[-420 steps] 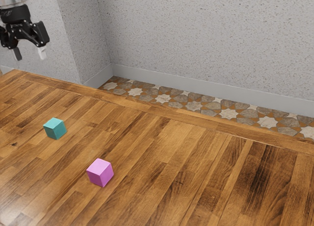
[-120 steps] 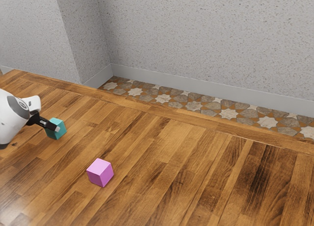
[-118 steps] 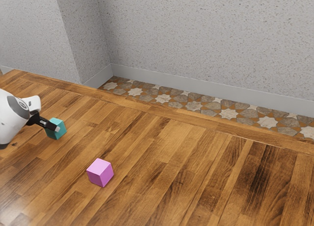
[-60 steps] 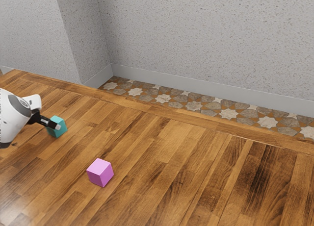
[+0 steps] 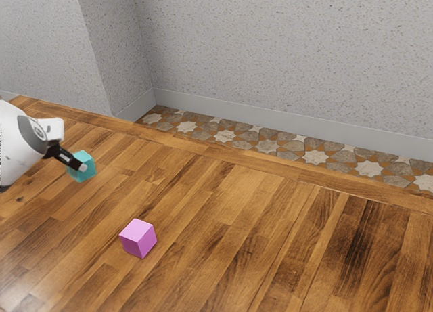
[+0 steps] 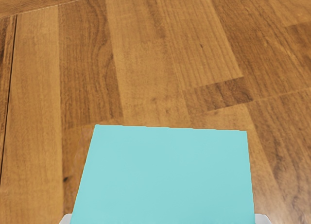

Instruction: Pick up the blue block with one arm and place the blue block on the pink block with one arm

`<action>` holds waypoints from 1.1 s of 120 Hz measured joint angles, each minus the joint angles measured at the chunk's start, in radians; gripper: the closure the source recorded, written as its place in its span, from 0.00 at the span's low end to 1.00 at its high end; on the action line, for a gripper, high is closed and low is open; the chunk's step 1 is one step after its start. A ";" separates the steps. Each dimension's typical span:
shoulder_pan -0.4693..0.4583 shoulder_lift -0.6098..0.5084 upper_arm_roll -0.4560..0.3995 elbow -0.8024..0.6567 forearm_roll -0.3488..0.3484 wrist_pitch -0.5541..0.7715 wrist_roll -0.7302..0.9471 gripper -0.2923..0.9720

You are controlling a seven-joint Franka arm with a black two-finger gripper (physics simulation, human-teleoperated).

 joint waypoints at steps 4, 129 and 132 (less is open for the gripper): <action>0.026 -0.037 -0.053 -0.037 -0.001 -0.003 -0.006 0.56; -0.601 -0.480 0.040 -0.498 -0.689 0.134 -0.087 0.51; -0.603 -0.481 0.040 -0.499 -0.695 0.135 -0.088 0.51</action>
